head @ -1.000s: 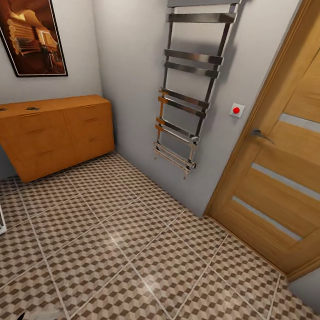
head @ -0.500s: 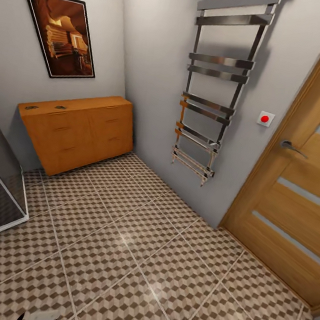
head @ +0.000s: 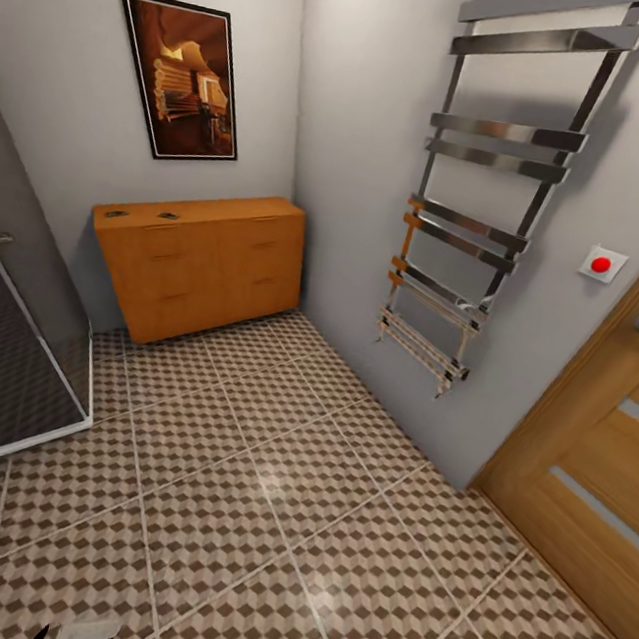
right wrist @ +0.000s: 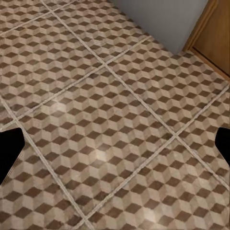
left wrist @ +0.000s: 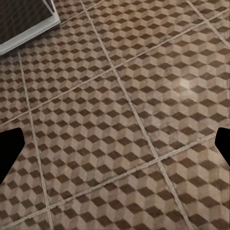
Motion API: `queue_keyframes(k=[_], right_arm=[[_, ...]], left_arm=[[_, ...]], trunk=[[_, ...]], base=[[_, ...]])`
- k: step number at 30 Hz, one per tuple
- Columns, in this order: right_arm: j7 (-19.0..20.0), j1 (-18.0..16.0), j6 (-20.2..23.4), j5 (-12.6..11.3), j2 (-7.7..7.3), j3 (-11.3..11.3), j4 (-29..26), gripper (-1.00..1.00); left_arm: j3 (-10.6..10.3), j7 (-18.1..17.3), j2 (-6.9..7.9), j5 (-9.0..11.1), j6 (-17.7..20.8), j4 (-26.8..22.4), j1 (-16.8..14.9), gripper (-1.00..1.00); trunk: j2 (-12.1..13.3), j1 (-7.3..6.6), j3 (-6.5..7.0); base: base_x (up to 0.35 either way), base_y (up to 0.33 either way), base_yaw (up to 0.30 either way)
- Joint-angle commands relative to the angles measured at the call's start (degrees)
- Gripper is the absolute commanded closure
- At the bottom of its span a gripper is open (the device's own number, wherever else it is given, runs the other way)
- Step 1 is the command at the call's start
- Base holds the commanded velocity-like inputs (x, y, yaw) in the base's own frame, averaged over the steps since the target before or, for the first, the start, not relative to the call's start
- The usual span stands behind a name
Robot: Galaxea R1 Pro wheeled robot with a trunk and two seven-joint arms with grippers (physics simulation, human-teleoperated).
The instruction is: Take the four mousetraps from the cabinet in the bathroom and place them on the bathroom floor. Make sure all four end up on the same floor surface, and ensure that at least two of them are either under or directly next to the same bathroom sink.
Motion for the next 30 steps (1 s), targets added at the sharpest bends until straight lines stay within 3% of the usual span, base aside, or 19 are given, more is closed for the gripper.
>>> queue_keyframes(k=[1, 30], right_arm=[[0.50, -0.03, -0.16, -0.60, -0.02, 0.15, 0.03, -1.00], [0.50, -0.03, -0.16, -0.60, -0.02, 0.15, 0.03, -1.00]], left_arm=[[-0.47, 0.40, -0.05, -0.06, -0.15, 0.17, -0.09, -1.00], [-0.47, 0.40, -0.06, -0.05, -0.15, 0.17, -0.09, -1.00]], trunk=[[-0.10, 0.05, -0.10], [-0.10, 0.05, -0.10]], base=[[0.195, -0.015, 0.275], [0.198, -0.017, 0.275]])
